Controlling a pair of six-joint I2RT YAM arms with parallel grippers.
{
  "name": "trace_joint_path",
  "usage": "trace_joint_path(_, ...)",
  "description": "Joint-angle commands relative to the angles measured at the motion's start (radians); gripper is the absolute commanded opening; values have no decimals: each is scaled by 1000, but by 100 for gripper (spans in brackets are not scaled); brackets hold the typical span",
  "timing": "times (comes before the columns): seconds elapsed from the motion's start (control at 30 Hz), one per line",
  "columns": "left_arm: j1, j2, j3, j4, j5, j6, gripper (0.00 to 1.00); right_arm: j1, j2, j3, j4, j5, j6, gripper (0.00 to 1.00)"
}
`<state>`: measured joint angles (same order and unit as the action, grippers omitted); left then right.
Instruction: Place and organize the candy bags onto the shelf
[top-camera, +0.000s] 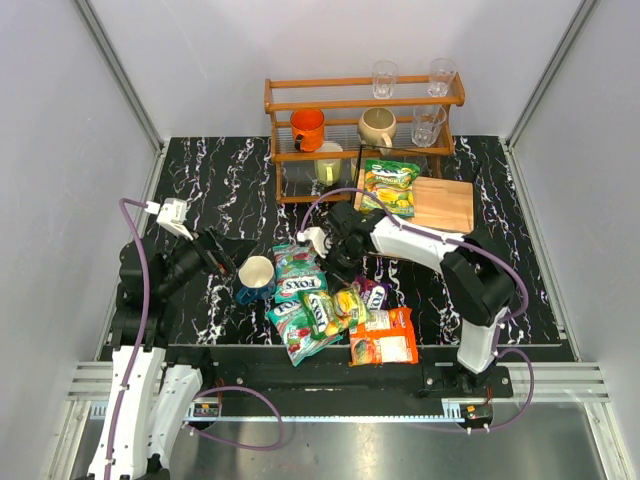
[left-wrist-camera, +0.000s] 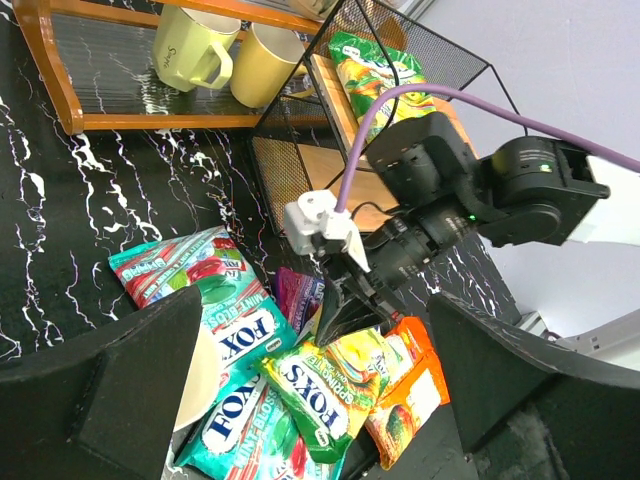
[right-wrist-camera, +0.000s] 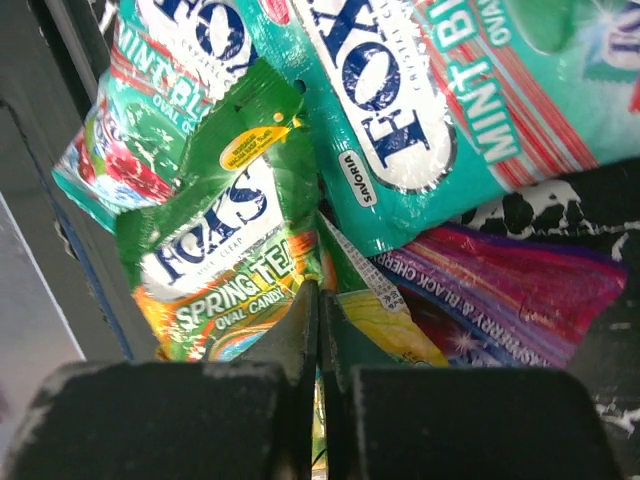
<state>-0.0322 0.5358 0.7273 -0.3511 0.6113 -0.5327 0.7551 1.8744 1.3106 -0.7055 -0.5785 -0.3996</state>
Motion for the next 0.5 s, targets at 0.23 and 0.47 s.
trace_joint_path(0.23,-2,-19,40,18,15,-26,99,15,-376,-186,303,282,774,0)
trace_joint_path(0.47,-2,-11,34,20,2,-35,99,140,-514,-394,493,640,1433,0)
